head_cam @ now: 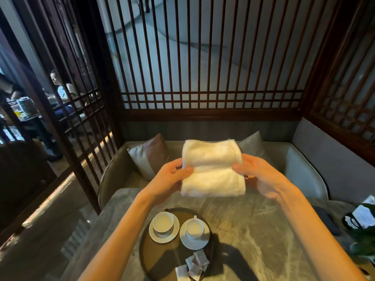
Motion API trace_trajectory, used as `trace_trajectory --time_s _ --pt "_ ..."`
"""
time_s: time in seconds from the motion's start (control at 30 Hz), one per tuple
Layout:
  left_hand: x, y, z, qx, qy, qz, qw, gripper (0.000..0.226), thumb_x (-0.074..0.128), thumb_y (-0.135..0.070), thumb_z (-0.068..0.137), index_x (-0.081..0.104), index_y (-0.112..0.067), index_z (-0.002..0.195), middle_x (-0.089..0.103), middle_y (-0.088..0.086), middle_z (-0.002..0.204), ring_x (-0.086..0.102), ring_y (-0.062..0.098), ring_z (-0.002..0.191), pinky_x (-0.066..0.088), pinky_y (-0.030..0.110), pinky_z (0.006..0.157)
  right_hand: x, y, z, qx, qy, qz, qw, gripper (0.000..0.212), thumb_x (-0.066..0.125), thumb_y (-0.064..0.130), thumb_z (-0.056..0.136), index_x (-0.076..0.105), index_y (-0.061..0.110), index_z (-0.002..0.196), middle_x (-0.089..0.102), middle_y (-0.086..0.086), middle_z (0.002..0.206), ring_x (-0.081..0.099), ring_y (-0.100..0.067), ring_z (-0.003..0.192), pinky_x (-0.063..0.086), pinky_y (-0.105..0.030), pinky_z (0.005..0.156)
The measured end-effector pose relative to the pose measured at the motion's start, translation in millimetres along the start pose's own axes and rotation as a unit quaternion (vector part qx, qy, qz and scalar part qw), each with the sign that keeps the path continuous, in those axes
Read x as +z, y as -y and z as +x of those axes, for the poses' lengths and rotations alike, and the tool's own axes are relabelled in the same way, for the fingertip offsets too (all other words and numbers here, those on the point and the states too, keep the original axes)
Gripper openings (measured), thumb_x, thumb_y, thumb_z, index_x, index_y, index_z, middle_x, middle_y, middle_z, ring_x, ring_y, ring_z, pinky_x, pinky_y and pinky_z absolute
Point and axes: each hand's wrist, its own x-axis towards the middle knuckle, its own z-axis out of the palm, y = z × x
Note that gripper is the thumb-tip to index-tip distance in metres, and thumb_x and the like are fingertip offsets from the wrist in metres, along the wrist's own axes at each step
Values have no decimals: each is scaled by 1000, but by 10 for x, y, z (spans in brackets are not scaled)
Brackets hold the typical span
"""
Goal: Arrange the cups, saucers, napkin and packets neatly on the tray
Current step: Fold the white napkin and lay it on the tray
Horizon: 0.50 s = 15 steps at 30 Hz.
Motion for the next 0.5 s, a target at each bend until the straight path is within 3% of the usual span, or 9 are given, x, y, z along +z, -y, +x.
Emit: trace_trajectory --time_s 0.13,0.27,0.4,0.5 --pt "40 -42 -24 75 -10 47 996 25 60 -23 94 70 -29 115 73 1 113 69 27 107 61 34 80 45 40 -45 -144 -50 -12 988 33 71 4 84 76 26 107 77 -1 106 72 -19 102 57 -25 74" --pt "30 -160 -26 138 -6 76 987 25 61 -19 93 71 -24 116 71 2 118 66 25 114 60 30 80 102 122 -134 -239 -32 -62 969 28 65 3 86 79 27 92 76 1 110 72 -14 104 57 -21 73" --pt "-7 -191 -40 166 26 54 984 27 54 -2 95 75 -21 97 63 3 131 56 31 128 58 45 88 121 202 -179 -267 -5 -107 958 35 61 -1 88 77 30 85 75 2 114 69 -15 110 56 -18 73" --pt "35 -199 -71 169 23 41 985 36 51 5 94 74 -20 83 64 2 127 55 34 127 62 34 79 163 214 -150 -295 6 -105 950 55 51 -20 83 75 29 77 74 1 113 66 -17 111 54 -21 79"
